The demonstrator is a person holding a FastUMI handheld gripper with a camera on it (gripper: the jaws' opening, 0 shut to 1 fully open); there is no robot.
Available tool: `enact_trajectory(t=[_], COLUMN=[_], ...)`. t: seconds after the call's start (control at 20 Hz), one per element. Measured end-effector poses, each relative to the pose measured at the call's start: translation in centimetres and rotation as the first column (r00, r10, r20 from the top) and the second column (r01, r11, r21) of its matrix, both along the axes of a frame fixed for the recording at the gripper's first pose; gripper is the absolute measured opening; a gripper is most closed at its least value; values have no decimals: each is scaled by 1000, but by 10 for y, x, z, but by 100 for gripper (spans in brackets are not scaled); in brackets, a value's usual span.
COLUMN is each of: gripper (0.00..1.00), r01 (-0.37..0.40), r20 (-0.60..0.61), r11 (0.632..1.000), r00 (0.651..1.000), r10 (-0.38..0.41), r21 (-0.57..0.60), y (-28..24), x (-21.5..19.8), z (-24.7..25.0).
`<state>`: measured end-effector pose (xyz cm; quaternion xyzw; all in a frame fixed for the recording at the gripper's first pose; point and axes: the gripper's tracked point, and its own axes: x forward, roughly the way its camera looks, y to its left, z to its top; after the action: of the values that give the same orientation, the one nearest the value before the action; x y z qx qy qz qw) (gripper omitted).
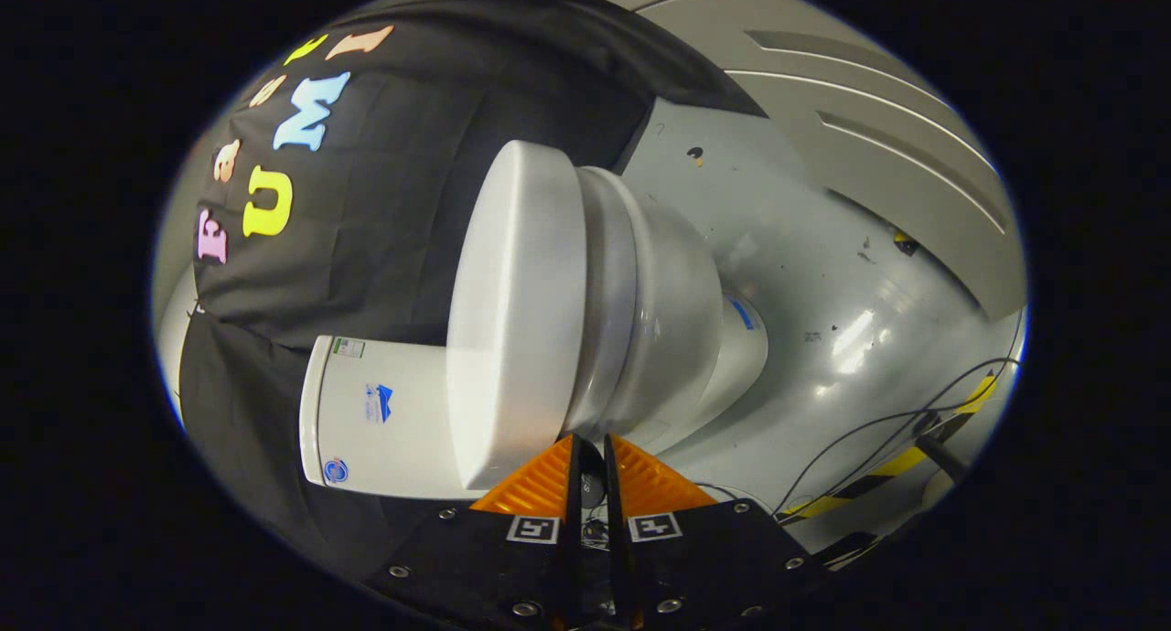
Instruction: Open the toilet lid.
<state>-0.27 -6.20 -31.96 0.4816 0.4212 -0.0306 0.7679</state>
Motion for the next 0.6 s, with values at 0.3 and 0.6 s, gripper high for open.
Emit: enact_trajectory(t=[0.3,0.6], gripper=[3,0], r01=[56,-59], r20=[10,80], r11=[986,994], r00=[998,995], r10=[-58,67], r21=[160,-93], y=[2,5], x=[5,9], z=[9,36])
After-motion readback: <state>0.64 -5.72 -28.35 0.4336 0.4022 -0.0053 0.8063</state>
